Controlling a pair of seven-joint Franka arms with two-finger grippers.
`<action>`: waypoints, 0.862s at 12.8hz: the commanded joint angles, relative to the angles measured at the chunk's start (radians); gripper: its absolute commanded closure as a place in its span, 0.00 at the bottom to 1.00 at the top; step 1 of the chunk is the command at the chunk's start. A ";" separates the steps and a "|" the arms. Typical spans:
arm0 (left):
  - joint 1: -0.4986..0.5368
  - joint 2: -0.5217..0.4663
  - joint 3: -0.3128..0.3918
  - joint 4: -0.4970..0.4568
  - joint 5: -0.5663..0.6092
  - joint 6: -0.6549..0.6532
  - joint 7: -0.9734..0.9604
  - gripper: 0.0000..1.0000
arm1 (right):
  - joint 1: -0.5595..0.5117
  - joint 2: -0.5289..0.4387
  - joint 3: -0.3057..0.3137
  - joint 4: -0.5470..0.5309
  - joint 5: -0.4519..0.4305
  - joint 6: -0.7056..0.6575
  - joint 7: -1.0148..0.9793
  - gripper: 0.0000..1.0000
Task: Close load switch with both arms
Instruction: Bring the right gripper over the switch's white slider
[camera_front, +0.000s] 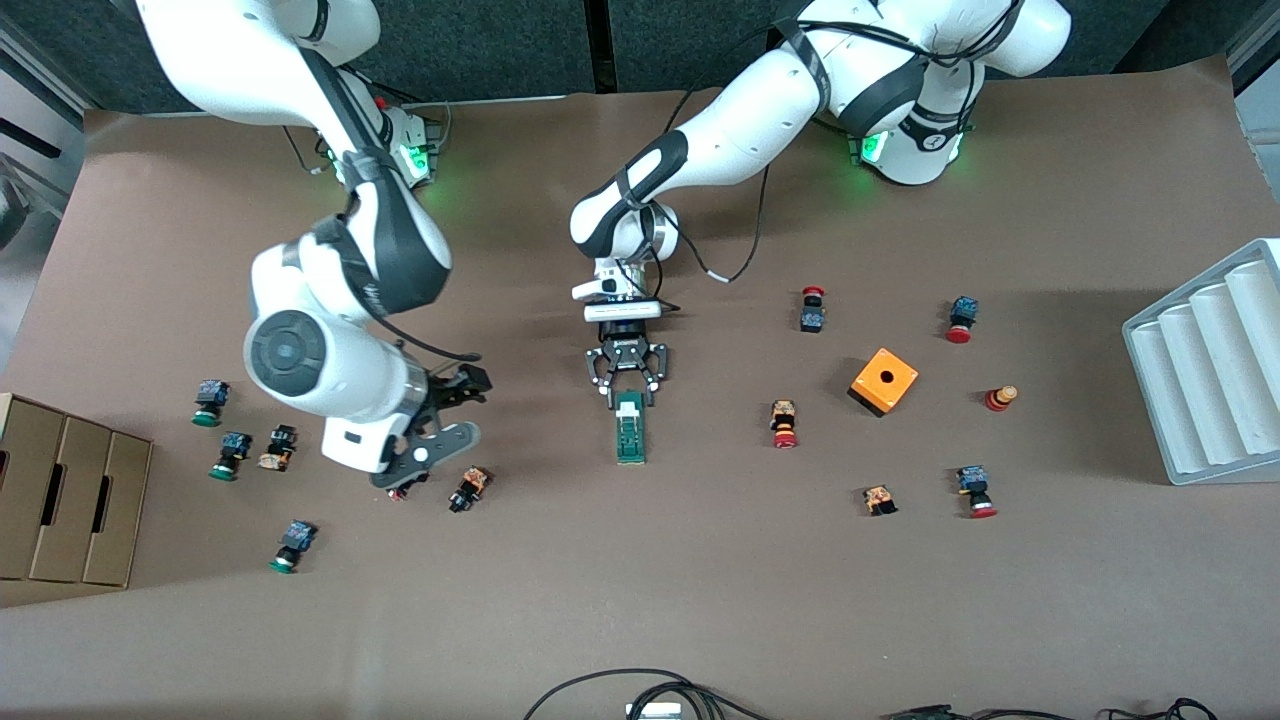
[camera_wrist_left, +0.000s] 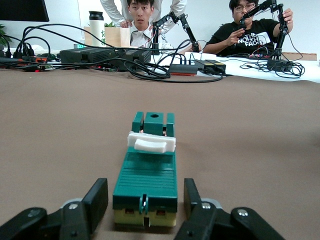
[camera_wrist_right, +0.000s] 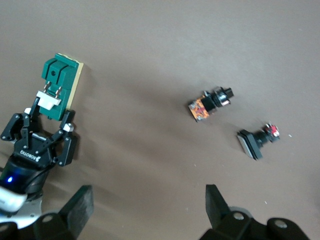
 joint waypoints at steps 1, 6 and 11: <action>-0.015 0.011 0.011 0.018 0.016 -0.019 -0.014 0.31 | 0.025 0.035 -0.010 0.016 0.016 0.043 -0.103 0.00; -0.015 0.013 0.011 0.014 0.016 -0.017 -0.014 0.31 | 0.063 0.090 -0.005 0.016 0.022 0.167 -0.344 0.00; -0.018 0.011 0.011 0.010 0.016 -0.019 -0.017 0.32 | 0.161 0.182 -0.008 0.017 0.010 0.335 -0.382 0.00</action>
